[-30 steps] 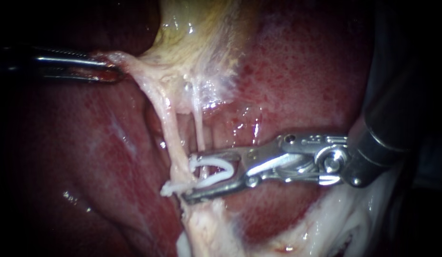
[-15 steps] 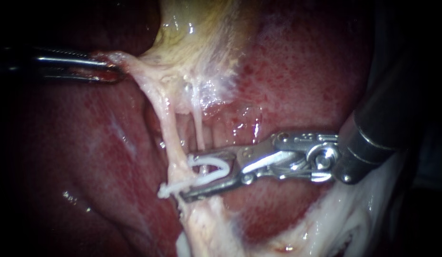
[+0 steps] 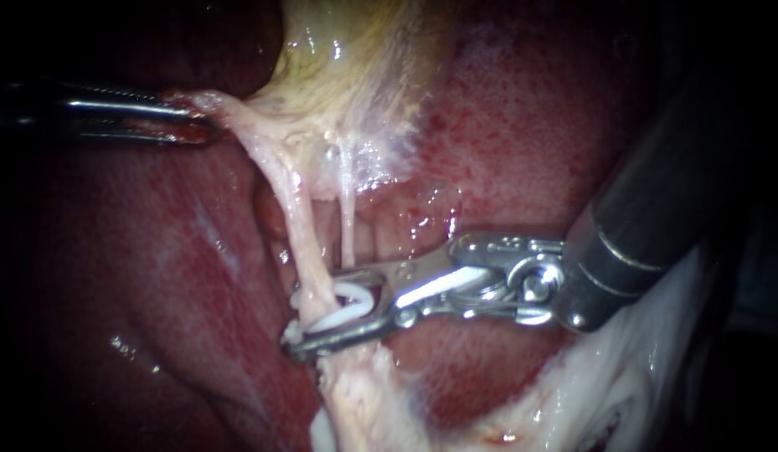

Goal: Clipping second clip left tube

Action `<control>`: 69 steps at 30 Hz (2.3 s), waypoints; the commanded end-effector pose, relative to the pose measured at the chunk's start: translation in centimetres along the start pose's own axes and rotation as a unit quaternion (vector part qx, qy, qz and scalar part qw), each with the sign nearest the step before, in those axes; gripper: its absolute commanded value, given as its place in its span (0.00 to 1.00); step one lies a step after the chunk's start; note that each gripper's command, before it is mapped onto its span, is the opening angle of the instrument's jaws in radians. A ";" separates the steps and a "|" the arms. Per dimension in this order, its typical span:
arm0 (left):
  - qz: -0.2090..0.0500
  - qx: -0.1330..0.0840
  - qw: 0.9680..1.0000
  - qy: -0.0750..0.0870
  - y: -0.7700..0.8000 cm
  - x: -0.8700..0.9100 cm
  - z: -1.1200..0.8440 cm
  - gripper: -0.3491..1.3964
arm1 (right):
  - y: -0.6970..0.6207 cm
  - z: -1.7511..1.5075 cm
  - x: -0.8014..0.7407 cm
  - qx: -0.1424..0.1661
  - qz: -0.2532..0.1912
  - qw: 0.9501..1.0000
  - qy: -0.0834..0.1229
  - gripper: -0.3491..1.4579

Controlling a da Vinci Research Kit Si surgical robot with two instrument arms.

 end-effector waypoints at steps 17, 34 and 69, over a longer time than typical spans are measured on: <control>0.000 0.001 1.000 0.000 -0.01 -0.01 0.02 0.00 | -0.15 0.15 0.15 0.029 0.012 0.999 0.021 0.47; 0.000 0.001 1.000 0.000 -0.02 -0.02 0.03 0.00 | -0.45 0.23 0.21 0.064 0.027 0.998 0.004 0.46; 0.000 0.001 1.000 0.000 -0.02 -0.02 0.03 0.00 | -0.49 0.20 0.17 0.066 0.069 0.995 0.003 0.05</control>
